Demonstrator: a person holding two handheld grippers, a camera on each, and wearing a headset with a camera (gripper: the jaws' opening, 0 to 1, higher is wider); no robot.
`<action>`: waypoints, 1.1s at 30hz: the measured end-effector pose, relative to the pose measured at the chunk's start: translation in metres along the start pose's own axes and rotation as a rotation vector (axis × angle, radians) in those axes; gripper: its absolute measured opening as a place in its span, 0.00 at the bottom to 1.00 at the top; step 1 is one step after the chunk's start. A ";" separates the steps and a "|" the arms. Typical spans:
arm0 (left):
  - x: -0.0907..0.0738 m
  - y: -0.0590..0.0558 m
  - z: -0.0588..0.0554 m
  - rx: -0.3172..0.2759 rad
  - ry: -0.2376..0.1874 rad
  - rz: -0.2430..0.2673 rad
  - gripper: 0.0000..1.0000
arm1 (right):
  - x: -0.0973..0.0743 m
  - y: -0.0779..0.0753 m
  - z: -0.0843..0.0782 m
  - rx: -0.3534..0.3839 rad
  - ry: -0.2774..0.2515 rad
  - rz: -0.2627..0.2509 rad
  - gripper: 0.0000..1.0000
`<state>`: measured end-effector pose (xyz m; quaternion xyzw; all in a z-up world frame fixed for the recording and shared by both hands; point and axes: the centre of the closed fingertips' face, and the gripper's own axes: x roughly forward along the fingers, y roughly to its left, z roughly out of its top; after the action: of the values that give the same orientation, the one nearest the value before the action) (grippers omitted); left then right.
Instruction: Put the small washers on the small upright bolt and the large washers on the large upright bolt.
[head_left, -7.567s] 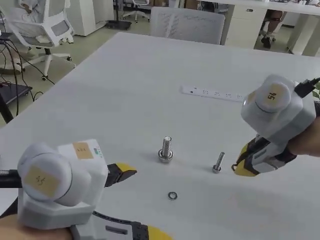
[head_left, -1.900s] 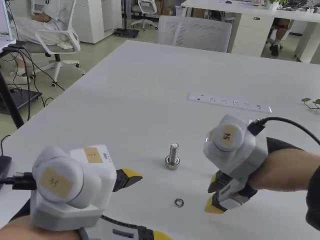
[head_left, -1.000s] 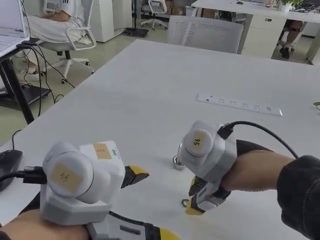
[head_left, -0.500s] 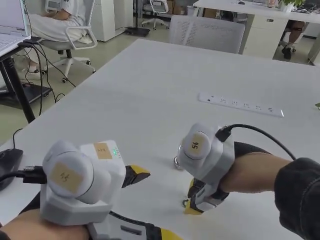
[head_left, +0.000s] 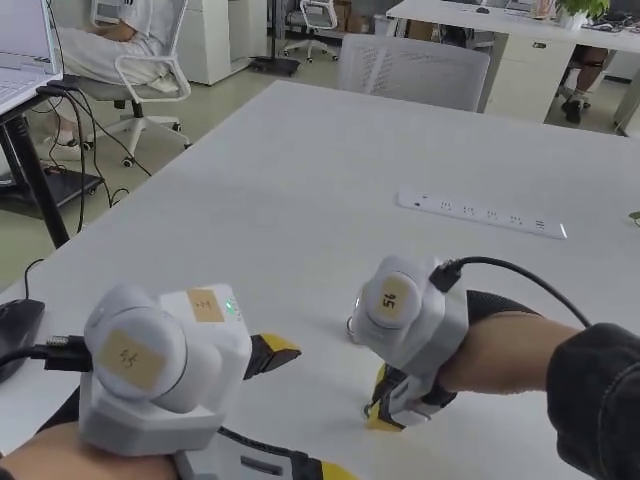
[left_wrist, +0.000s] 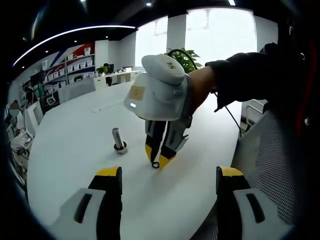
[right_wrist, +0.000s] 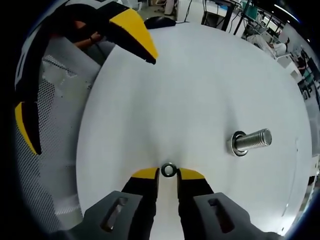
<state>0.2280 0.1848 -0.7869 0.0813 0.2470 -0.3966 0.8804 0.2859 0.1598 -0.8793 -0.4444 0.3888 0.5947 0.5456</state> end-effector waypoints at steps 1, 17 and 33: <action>0.000 0.000 0.000 -0.002 -0.001 -0.001 0.76 | 0.000 0.000 0.000 -0.002 -0.001 0.000 0.15; 0.000 0.001 0.001 -0.003 -0.001 0.000 0.76 | 0.000 -0.001 0.000 0.012 -0.011 0.002 0.14; 0.001 0.000 -0.001 -0.003 0.004 0.000 0.76 | -0.002 -0.001 -0.010 0.038 -0.005 -0.002 0.14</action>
<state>0.2285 0.1846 -0.7884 0.0807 0.2493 -0.3960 0.8801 0.2880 0.1498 -0.8800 -0.4329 0.3980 0.5879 0.5555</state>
